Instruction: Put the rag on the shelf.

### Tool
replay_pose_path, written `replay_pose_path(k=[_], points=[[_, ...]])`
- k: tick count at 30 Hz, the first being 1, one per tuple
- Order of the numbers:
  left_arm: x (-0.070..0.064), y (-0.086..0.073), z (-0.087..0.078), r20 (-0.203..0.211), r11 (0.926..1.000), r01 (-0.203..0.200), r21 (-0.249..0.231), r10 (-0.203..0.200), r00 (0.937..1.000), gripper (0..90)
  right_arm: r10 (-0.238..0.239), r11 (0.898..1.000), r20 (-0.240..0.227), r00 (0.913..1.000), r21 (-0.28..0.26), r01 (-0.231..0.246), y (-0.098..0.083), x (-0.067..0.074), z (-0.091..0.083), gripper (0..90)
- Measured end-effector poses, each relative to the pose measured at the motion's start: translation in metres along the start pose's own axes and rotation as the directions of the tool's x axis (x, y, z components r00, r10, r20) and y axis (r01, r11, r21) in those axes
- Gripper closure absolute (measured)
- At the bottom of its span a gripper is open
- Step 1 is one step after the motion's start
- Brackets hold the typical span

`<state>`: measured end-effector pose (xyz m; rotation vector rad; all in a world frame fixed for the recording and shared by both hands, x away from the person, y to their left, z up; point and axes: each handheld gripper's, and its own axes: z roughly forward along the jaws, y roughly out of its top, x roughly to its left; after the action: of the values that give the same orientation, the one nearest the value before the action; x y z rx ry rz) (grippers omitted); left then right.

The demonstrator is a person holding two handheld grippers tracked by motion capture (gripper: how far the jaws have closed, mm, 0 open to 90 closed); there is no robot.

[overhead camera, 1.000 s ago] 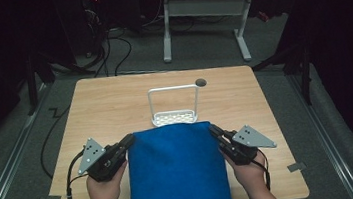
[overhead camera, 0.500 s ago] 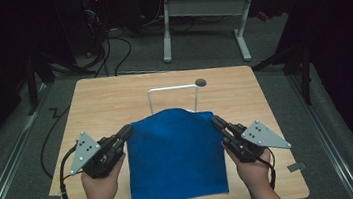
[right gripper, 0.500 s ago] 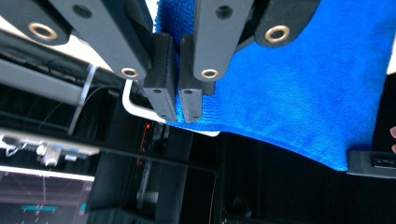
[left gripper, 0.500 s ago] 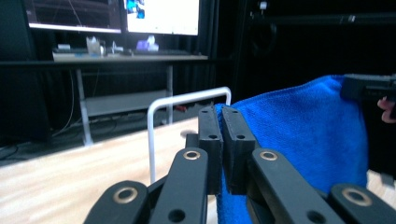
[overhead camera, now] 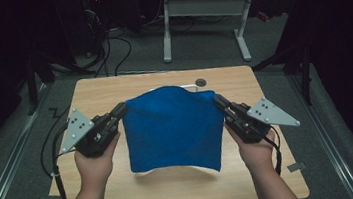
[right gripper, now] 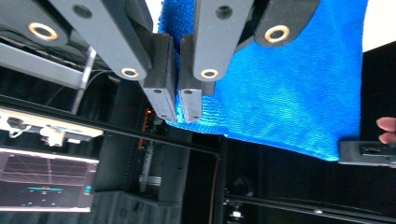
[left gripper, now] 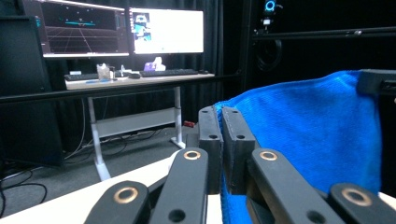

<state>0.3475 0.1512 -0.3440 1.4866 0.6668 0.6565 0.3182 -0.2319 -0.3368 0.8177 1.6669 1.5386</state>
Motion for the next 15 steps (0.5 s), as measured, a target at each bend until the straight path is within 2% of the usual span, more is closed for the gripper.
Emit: replay_pose_path(k=[3, 8, 10, 15], points=[[0.012, 0.002, 0.013, -0.013, 0.9996, 0.003, 0.028, -0.002, 0.9999, 87.9, 0.015, 1.000, 0.019, 0.9997, 0.012, -0.015, 0.004, -0.012, 0.008, 87.6], [0.021, 0.003, 0.026, -0.023, 0.9987, 0.006, 0.051, -0.005, 0.9997, 88.0, 0.023, 1.000, 0.047, 0.9986, 0.016, -0.024, 0.005, -0.023, 0.014, 87.6], [0.024, 0.004, 0.035, -0.033, 0.9974, -0.010, 0.071, 0.012, 0.9994, 88.1, 0.048, 0.999, 0.064, 0.9968, 0.024, -0.049, 0.004, -0.032, 0.020, 87.7], [0.031, 0.007, 0.050, -0.058, 0.9947, -0.039, 0.095, 0.044, 0.9973, 88.1, 0.043, 0.998, 0.083, 0.9956, 0.037, -0.046, 0.004, -0.042, 0.030, 87.8]])
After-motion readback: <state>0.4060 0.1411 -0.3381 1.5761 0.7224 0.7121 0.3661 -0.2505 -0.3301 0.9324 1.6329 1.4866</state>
